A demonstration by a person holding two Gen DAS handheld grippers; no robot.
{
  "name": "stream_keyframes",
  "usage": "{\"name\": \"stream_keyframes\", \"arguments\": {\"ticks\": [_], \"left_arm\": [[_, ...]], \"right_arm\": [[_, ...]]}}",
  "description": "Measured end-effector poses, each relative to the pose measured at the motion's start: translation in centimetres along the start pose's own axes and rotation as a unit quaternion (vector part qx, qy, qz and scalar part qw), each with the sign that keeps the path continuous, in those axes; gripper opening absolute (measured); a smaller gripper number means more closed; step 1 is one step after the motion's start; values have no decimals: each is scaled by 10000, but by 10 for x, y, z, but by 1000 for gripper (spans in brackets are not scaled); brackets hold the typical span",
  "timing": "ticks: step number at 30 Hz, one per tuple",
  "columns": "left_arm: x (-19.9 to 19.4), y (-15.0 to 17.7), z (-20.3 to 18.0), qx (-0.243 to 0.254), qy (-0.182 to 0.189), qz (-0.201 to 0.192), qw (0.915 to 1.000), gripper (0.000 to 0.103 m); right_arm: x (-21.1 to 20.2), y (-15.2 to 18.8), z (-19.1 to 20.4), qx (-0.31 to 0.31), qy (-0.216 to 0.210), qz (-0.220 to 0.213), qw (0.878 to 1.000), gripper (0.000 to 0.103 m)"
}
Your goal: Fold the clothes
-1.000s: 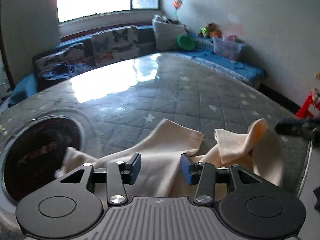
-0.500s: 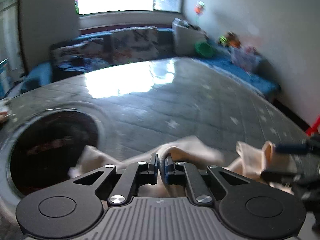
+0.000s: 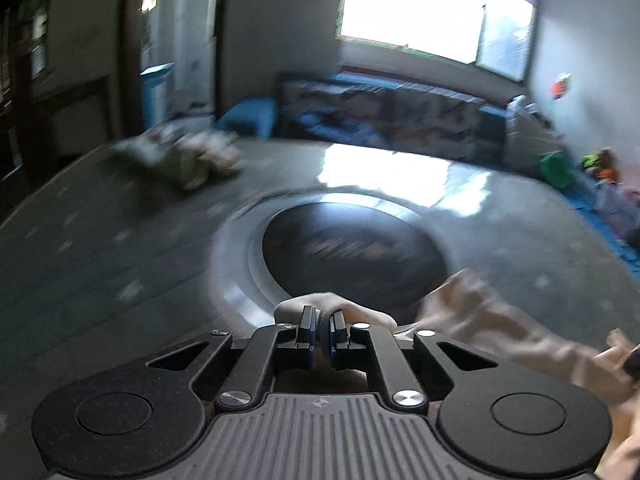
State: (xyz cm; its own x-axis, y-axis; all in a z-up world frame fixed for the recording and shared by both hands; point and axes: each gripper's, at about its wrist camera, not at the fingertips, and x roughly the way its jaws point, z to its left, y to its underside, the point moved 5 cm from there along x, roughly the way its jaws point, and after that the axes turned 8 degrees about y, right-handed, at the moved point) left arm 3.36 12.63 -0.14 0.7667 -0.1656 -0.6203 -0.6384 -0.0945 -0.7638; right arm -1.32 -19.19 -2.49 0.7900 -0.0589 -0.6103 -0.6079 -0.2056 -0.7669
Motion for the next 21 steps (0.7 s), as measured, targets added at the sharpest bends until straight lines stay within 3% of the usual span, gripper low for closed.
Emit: {"name": "stream_keyframes", "arguments": {"ticks": [6,8,10,13,16,19,21], "left_arm": [[-2,23,34,-182,-359,345,9986,9],[-4,26,37,-193,-417,364,9983,11],[-5,27,40,-213,-424,433,9979,21],[-3,25,42,-149,-503,451,9976,24],[-7,23,41,-97,-537,415,9977,32],[-12,18,39,-17,-560,349,9978,35],[-14,16,39,53,-590,322,9977,36]], "right_arm": [[2,2,-30,47,407,-47,9992,6],[1,4,-42,110,616,-33,9980,6],[1,7,-54,186,845,6,9962,6],[1,10,-72,374,1162,89,9925,6],[-5,6,-80,616,1081,-22,9922,18],[-8,0,-77,785,696,-85,9944,19],[-7,-2,-74,887,357,-55,9954,27]]}}
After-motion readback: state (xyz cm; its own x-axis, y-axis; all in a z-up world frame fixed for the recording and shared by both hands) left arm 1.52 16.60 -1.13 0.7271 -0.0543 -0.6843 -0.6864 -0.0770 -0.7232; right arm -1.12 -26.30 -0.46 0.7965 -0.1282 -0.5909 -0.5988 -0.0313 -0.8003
